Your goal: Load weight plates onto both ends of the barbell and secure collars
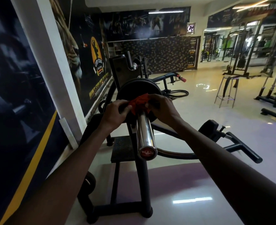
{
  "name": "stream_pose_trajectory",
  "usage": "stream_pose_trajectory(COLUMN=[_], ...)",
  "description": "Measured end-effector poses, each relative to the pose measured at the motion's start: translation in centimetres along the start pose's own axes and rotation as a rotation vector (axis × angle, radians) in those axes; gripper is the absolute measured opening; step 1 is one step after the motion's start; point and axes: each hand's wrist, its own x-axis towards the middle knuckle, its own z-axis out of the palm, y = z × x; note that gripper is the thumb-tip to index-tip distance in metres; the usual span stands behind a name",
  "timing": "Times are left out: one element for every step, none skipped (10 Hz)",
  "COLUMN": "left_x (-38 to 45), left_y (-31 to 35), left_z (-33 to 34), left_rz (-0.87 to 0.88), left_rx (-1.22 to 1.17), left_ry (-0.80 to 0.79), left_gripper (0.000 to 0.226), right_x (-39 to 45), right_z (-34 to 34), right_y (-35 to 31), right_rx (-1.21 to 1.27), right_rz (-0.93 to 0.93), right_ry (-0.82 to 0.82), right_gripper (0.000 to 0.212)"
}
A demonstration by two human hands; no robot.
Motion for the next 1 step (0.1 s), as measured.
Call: stream_pose_trajectory(left_x=[-1.79], left_y=[1.61], left_z=[-1.89], left_rz=[-0.033], left_rx=[-0.009], left_ry=[0.032], left_gripper=[0.027], right_x=[-0.39], right_z=[-0.77], right_y=[-0.78], right_rx=[0.03], right_rz=[-0.024], right_ry=[0.018], right_gripper=[0.029])
